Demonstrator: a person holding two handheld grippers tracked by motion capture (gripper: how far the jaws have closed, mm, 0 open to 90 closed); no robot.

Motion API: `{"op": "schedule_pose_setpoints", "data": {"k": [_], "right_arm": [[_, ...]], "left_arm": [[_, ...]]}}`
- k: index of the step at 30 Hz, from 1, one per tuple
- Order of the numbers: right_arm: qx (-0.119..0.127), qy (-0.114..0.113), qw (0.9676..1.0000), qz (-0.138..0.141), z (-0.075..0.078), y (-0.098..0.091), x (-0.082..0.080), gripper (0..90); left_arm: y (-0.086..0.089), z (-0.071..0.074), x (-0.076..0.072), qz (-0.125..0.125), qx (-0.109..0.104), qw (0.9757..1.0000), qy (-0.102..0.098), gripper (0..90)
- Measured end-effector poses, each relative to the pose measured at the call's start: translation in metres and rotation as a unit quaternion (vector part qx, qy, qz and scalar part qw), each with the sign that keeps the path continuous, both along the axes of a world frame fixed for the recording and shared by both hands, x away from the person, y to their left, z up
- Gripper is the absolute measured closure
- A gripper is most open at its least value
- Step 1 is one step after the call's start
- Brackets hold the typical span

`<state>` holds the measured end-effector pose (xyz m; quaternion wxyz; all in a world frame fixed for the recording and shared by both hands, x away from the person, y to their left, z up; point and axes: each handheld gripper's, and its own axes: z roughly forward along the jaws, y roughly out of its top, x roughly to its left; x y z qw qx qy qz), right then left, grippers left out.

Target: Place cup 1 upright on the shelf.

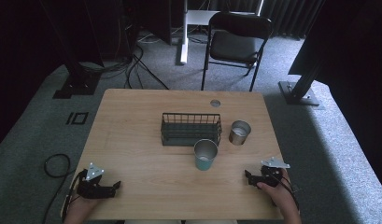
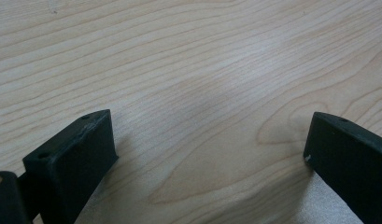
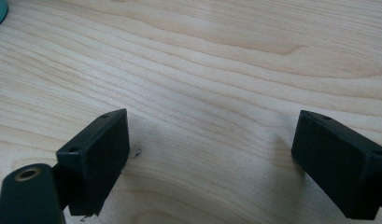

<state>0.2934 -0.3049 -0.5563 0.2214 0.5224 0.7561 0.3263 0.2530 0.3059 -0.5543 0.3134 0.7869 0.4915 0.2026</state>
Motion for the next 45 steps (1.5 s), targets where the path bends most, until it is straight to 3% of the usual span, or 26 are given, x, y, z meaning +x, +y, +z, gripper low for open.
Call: {"op": "schedule_pose_setpoints", "data": {"k": [28, 33, 39, 45], "right_arm": [[0.000, 0.000, 1.0000, 0.000, 0.000, 0.000, 0.000, 11.0], [0.000, 0.000, 1.0000, 0.000, 0.000, 0.000, 0.000, 11.0], [0.000, 0.000, 1.0000, 0.000, 0.000, 0.000, 0.000, 11.0], [0.000, 0.000, 1.0000, 0.000, 0.000, 0.000, 0.000, 11.0]], "left_arm": [[-0.003, 0.001, -0.003, -0.005, 0.004, 1.0000, 0.006, 2.8], [-0.009, 0.002, -0.002, -0.016, 0.009, 0.9998, 0.005, 2.8], [-0.016, 0.003, 0.000, -0.038, -0.006, 0.9993, 0.002, 2.8], [-0.027, 0.004, 0.004, -0.055, 0.000, 0.9985, -0.002, 2.8]]}}
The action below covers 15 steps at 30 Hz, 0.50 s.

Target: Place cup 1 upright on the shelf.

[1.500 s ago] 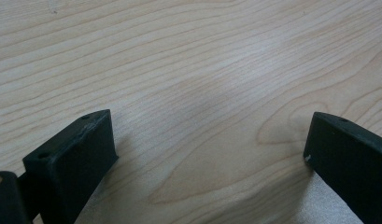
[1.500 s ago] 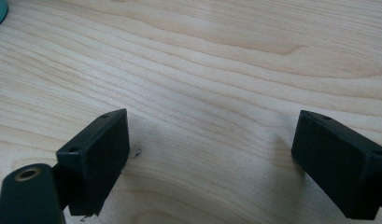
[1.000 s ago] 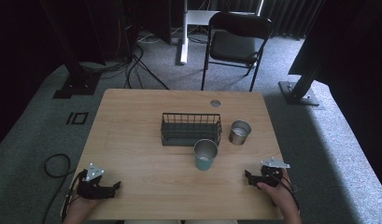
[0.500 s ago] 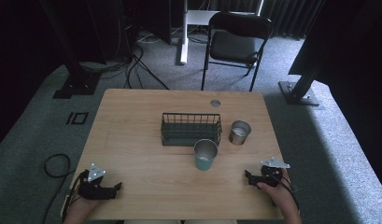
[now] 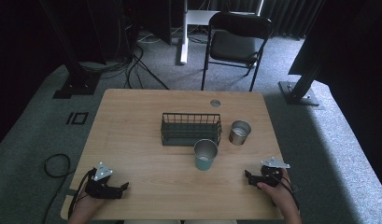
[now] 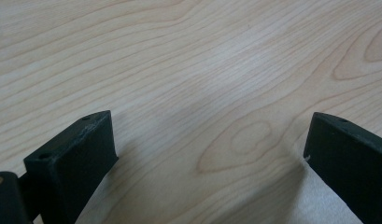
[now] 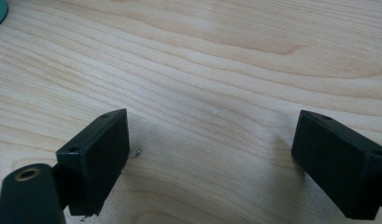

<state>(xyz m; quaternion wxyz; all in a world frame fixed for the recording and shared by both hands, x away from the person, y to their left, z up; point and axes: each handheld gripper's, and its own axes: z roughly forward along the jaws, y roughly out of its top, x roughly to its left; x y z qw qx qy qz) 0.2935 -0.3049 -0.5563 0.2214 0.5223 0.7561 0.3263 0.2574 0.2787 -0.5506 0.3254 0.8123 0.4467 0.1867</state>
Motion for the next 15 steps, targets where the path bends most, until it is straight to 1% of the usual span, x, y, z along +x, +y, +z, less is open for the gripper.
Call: {"op": "schedule_pose_setpoints", "data": {"k": [2, 6, 7, 8, 10, 12, 14, 15], "right_arm": [[0.000, 0.000, 1.0000, 0.000, 0.000, 0.000, 0.000, 11.0], [0.000, 0.000, 1.0000, 0.000, 0.000, 0.000, 0.000, 11.0], [0.000, 0.000, 1.0000, 0.000, 0.000, 0.000, 0.000, 11.0], [0.000, 0.000, 1.0000, 0.000, 0.000, 0.000, 0.000, 11.0], [0.000, 0.000, 1.0000, 0.000, 0.000, 0.000, 0.000, 11.1], [0.000, 0.000, 1.0000, 0.000, 0.000, 0.000, 0.000, 11.0], [0.000, 0.000, 1.0000, 0.000, 0.000, 0.000, 0.000, 11.0], [0.000, 0.000, 1.0000, 0.000, 0.000, 0.000, 0.000, 11.0]], "left_arm": [[-0.003, 0.000, 0.001, -0.003, -0.001, 1.0000, 0.001, 2.8], [-0.012, 0.000, 0.005, -0.010, 0.013, 0.9999, 0.001, 2.8], [-0.013, 0.000, 0.005, -0.013, 0.013, 0.9998, 0.000, 2.8], [-0.015, 0.000, 0.005, -0.016, 0.009, 0.9998, 0.000, 2.8], [-0.018, 0.001, 0.007, -0.023, 0.010, 0.9997, 0.000, 2.8], [-0.021, 0.002, 0.008, -0.030, 0.004, 0.9995, 0.000, 2.8], [-0.025, 0.003, 0.009, -0.037, 0.002, 0.9993, -0.003, 2.8], [-0.027, 0.004, 0.010, -0.041, -0.001, 0.9991, -0.002, 2.8]]}}
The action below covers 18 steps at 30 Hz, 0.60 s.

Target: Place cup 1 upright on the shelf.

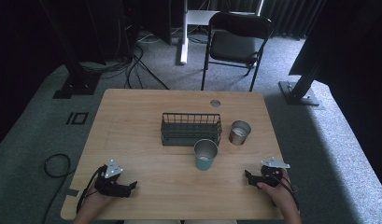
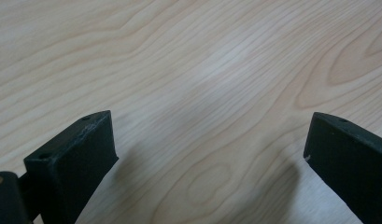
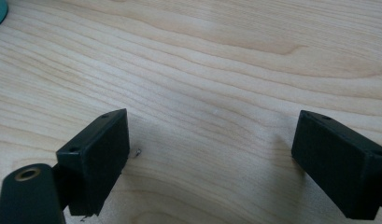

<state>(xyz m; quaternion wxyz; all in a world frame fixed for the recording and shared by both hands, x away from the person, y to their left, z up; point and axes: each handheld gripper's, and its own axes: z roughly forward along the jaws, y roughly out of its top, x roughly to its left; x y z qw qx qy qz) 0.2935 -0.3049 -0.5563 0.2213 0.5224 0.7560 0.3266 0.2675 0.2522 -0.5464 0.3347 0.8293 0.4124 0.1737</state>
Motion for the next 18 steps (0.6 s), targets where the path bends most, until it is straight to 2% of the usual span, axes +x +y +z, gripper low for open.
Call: {"op": "schedule_pose_setpoints", "data": {"k": [4, 18], "right_arm": [[0.000, 0.000, 1.0000, 0.000, 0.000, 0.000, 0.000, 11.1], [0.000, 0.000, 1.0000, 0.000, 0.000, 0.000, 0.000, 11.0]], "left_arm": [[-0.008, 0.003, 0.002, -0.015, 0.000, 0.9999, -0.007, 2.9], [-0.038, 0.011, 0.010, -0.057, -0.004, 0.9982, -0.014, 3.0]]}}
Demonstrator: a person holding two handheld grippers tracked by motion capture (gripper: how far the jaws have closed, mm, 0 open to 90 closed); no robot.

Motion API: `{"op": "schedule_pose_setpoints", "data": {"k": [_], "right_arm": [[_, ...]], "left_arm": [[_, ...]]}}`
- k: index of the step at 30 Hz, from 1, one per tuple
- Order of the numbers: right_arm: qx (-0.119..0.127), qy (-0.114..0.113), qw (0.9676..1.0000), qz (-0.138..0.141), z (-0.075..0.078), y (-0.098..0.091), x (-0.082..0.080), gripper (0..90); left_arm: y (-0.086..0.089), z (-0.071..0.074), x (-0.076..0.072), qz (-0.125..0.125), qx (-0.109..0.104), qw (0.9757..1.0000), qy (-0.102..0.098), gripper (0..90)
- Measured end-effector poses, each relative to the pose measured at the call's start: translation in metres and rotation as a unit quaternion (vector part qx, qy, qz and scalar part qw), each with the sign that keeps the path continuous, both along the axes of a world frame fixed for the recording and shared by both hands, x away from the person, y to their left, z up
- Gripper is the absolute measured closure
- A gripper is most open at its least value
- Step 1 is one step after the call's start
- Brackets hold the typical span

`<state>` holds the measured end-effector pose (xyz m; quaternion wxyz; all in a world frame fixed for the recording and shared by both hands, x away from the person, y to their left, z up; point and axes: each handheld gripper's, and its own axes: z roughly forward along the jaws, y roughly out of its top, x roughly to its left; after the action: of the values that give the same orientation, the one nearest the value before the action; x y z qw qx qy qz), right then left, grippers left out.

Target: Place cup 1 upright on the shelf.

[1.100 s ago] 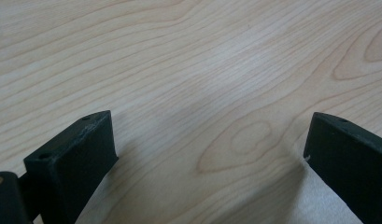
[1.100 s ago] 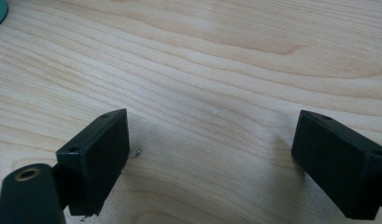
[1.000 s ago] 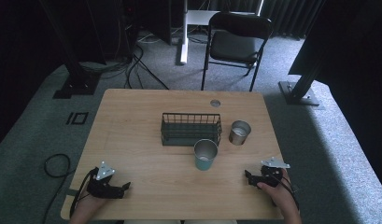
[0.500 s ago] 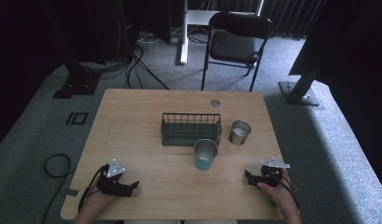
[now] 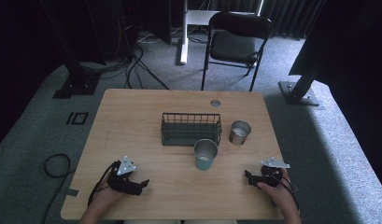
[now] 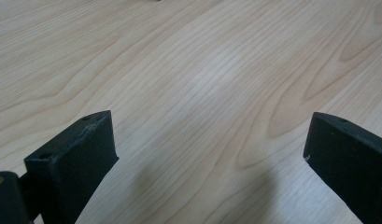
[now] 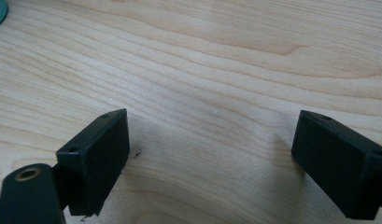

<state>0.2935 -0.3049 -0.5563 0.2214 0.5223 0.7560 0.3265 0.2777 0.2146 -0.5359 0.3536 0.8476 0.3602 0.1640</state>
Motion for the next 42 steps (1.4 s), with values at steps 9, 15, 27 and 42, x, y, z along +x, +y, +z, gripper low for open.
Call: {"op": "schedule_pose_setpoints", "data": {"k": [9, 15, 27, 42], "right_arm": [[0.000, 0.000, 1.0000, 0.000, 0.000, 0.000, 0.000, 11.0], [0.000, 0.000, 1.0000, 0.000, 0.000, 0.000, 0.000, 11.0], [0.000, 0.001, 1.0000, 0.000, 0.000, 0.000, 0.000, 11.0], [0.001, 0.001, 1.0000, -0.001, 0.000, 0.000, 0.000, 11.0]], "left_arm": [[-0.017, 0.005, 0.006, -0.021, -0.005, 0.9997, -0.009, 3.0], [-0.029, 0.008, 0.011, -0.039, -0.008, 0.9991, -0.012, 3.0], [-0.051, 0.010, 0.018, -0.071, -0.010, 0.9973, -0.020, 3.0], [-0.078, 0.012, 0.024, -0.105, -0.023, 0.9939, -0.024, 3.1]]}}
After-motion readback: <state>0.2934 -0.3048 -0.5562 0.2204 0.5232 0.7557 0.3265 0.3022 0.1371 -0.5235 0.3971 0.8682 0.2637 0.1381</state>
